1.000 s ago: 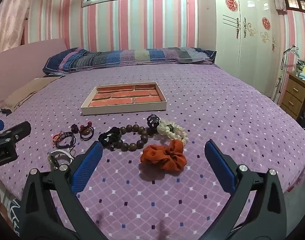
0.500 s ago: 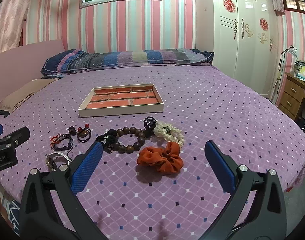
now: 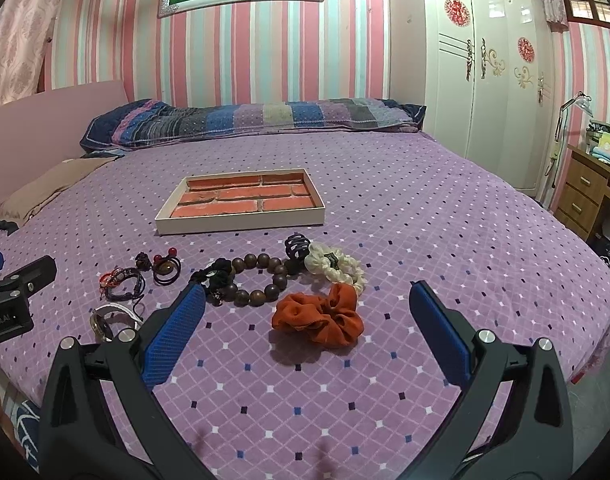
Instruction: Organize jewelry
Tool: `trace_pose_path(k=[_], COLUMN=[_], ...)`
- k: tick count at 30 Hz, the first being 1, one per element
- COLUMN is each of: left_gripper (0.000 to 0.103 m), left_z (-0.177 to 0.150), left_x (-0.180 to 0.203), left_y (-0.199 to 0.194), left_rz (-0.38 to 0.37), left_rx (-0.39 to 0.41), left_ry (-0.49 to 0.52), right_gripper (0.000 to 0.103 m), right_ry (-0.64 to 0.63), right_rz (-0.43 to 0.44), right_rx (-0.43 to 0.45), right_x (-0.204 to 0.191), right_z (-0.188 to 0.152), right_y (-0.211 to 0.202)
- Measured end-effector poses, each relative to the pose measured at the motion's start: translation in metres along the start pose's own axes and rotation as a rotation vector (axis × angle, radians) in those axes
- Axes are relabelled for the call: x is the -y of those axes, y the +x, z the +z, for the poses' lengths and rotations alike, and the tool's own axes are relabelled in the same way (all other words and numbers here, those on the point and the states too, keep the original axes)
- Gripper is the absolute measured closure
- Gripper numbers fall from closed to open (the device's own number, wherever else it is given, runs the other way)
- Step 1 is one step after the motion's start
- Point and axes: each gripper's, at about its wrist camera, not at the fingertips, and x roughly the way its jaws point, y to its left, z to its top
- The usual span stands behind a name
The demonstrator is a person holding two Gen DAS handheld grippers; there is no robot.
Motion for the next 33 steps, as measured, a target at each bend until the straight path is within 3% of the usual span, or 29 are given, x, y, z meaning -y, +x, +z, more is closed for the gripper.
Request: trace_pose_path(k=[33], left_gripper=[0.004], left_z=[-0.0054], left_x=[-0.0003], left_y=[-0.0020], left_rz=[0.001], left_rx=[-0.010], left_ry=[0.014], right_gripper=[0.004], right_ry=[0.000], right_rz=[-0.013], right_rx=[-0.020], right_x=[0.0002], right_z=[-0.0061], right_y=[0.0046])
